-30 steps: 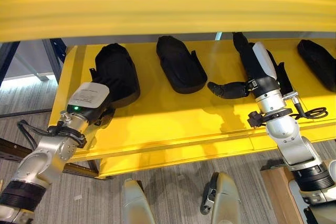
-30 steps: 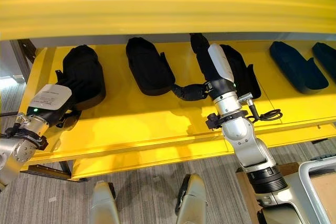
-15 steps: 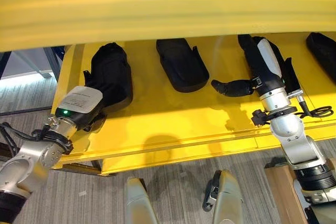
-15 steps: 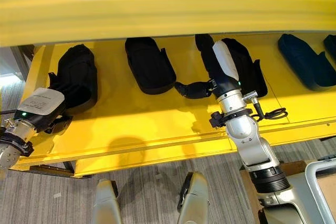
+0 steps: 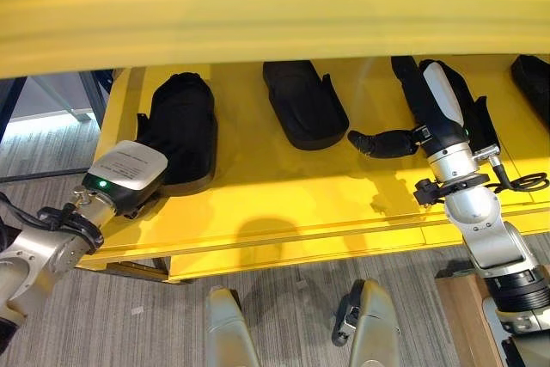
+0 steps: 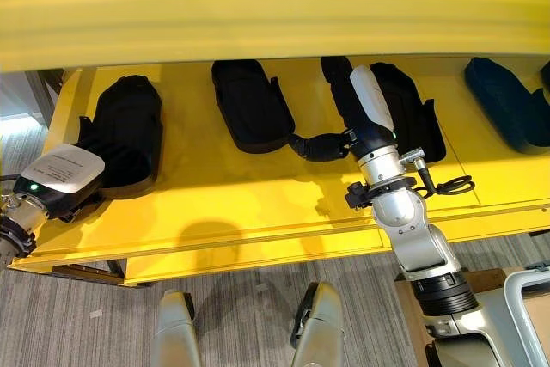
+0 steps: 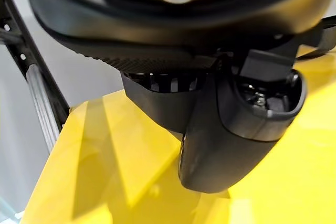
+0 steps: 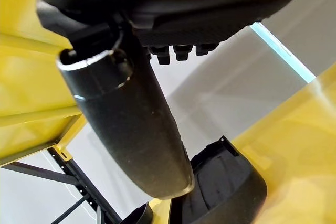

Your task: Move parts from the plastic box to the shelf.

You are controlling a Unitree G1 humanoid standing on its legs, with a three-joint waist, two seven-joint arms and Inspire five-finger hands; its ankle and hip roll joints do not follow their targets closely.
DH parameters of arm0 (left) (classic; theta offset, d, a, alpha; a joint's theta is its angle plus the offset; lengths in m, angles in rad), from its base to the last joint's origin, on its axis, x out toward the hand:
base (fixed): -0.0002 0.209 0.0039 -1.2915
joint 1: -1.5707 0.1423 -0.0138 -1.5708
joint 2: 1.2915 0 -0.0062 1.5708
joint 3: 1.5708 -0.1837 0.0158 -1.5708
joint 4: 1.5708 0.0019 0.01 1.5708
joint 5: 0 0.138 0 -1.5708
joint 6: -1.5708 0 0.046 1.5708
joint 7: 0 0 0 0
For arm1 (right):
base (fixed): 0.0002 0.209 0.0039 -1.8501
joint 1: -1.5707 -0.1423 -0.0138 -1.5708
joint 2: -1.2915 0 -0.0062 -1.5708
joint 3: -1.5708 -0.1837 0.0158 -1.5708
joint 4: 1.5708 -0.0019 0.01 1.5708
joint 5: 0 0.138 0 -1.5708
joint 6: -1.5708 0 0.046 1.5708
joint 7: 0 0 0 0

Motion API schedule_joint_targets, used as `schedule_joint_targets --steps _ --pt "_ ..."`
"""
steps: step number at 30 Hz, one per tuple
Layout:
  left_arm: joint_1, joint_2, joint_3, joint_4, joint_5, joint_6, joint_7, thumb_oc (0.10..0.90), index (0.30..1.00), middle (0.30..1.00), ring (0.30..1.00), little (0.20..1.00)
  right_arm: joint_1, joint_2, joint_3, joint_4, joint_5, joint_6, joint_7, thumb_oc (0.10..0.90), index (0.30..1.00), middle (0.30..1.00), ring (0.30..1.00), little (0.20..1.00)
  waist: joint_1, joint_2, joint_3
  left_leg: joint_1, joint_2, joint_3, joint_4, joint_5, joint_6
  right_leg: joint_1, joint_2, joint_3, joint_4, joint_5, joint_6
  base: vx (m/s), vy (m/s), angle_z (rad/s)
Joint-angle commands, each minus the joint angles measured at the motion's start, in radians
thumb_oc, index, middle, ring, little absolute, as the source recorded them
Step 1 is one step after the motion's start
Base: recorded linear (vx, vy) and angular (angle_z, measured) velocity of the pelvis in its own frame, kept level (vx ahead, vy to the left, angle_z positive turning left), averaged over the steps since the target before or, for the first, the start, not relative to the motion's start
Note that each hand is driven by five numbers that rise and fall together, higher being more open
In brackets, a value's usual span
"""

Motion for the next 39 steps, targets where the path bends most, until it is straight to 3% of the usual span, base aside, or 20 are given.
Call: schedule_joint_targets --steps 1,5,13,30,39 --pt "0.0 0.121 0.164 -0.079 -0.028 0.017 0.034 0.9 1.0 1.0 1.0 1.0 -0.038 -0.041 -0.162 -0.136 0.034 -0.085 -0.054 0.9 1.0 1.0 1.0 1.0 0.023 -0.003 -0.033 0.023 -0.034 0.022 0.012 -0.028 0.103 0.102 0.017 0.036 -0.03 -0.077 0.011 0.0 0.0 0.0" --pt "0.0 0.102 0.249 -0.15 -0.139 0.01 0.03 0.9 1.0 1.0 1.0 1.0 -0.028 -0.037 -0.183 -0.138 0.04 -0.079 -0.049 0.9 1.0 1.0 1.0 1.0 0.026 -0.003 -0.034 0.022 -0.036 0.021 0.012 -0.026 0.102 0.102 0.017 0.034 -0.03 -0.077 0.01 0.0 -0.003 0.01" --pt "-0.001 0.132 0.3 -0.195 -0.249 -0.007 0.004 0.9 1.0 1.0 1.0 1.0 -0.024 -0.033 -0.19 -0.137 0.046 -0.078 -0.038 0.9 1.0 1.0 1.0 1.0 0.025 0.002 -0.039 0.015 -0.036 0.02 0.011 -0.023 0.099 0.097 0.017 0.033 -0.029 -0.074 0.012 0.0 0.0 0.0" --pt "0.122 0.162 0.433 -0.179 -0.248 0.005 -0.001 0.9 1.0 1.0 1.0 1.0 -0.005 -0.046 -0.211 -0.139 0.038 -0.079 -0.027 0.9 1.0 1.0 1.0 1.0 0.038 0.009 -0.039 0.005 -0.041 0.017 0.007 -0.016 0.097 0.094 0.013 0.03 -0.034 -0.07 0.015 0.0 0.0 0.0" --pt "0.21 0.123 0.529 -0.196 -0.26 0.005 0.009 0.9 1.0 1.0 1.0 1.0 -0.014 -0.054 -0.215 -0.149 0.033 -0.083 -0.02 0.9 1.0 1.0 1.0 1.0 0.05 0.007 -0.038 0.003 -0.045 0.015 -0.004 -0.009 0.096 0.098 0.013 0.026 -0.044 -0.066 0.015 0.0 0.0 0.0"
